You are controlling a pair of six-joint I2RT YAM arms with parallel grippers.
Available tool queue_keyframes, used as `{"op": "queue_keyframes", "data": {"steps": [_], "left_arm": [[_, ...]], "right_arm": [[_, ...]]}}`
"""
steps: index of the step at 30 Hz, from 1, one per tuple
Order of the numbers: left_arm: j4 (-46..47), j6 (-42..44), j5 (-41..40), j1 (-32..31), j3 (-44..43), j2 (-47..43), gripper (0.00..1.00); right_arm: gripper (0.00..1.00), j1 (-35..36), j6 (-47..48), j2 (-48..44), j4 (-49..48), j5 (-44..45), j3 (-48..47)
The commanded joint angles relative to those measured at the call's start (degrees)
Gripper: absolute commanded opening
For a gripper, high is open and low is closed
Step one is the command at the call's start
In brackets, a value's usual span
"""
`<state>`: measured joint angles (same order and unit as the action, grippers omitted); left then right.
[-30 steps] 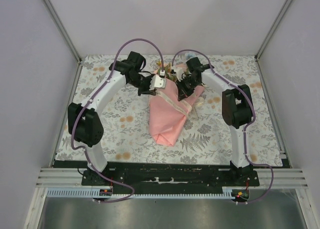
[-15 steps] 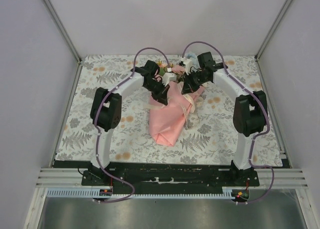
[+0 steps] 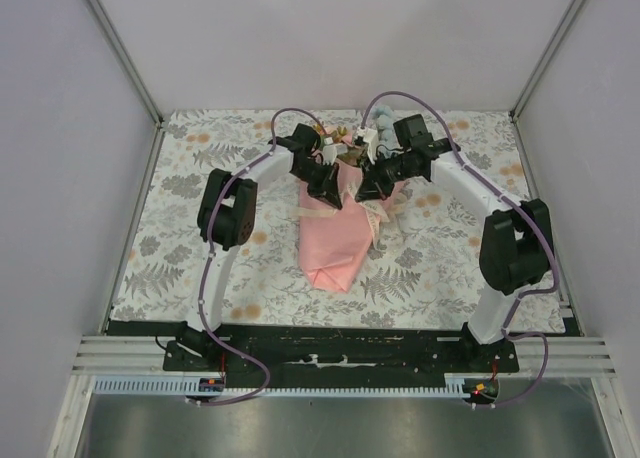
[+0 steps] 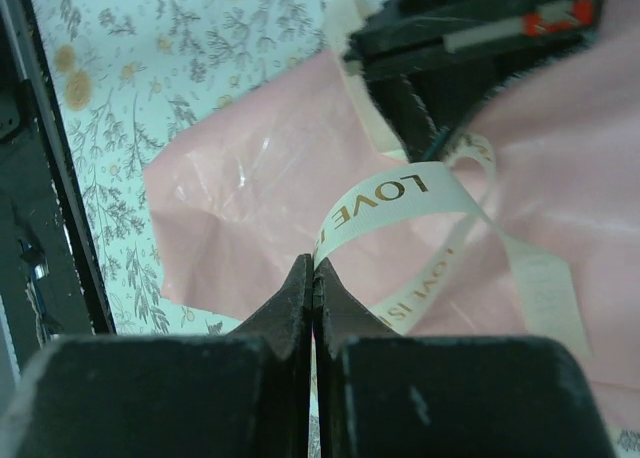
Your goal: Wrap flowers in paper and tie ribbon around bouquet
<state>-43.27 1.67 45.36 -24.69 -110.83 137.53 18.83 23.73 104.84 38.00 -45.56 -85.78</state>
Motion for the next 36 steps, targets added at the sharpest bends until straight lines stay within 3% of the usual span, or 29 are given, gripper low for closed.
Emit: {"op": "queue_keyframes", "data": {"steps": [1, 9, 16, 20, 30, 36], "left_arm": [[2.1, -4.4, 2.5, 0.8, -2.3, -0.5, 0.02], [2.9, -3.2, 4.4, 1.9, -1.9, -3.3, 0.02], [6.4, -3.1, 6.7, 2.1, 1.4, -8.8, 0.02], [7.1, -4.2, 10.3, 2.2, 2.5, -10.4, 0.02], [6.4, -3.9, 15.5, 2.0, 9.4, -13.6, 0.02], [8.5, -3.3, 16.0, 1.1, 14.7, -16.2, 0.09]], "right_arm": [[0.0, 4.1, 5.8, -3.3, -3.4, -3.2, 4.1], [0.0, 6.6, 14.9, 3.1, -4.4, 5.3, 6.9], [0.0, 6.7, 9.2, 9.9, 1.0, 11.3, -2.1], [0.0, 6.7, 4.0, 10.0, 0.4, 14.6, -2.2], [0.0, 6.7, -10.7, 5.6, -12.8, 16.1, 4.9], [0.0, 6.7, -17.0, 1.7, -25.3, 15.8, 12.0]]}}
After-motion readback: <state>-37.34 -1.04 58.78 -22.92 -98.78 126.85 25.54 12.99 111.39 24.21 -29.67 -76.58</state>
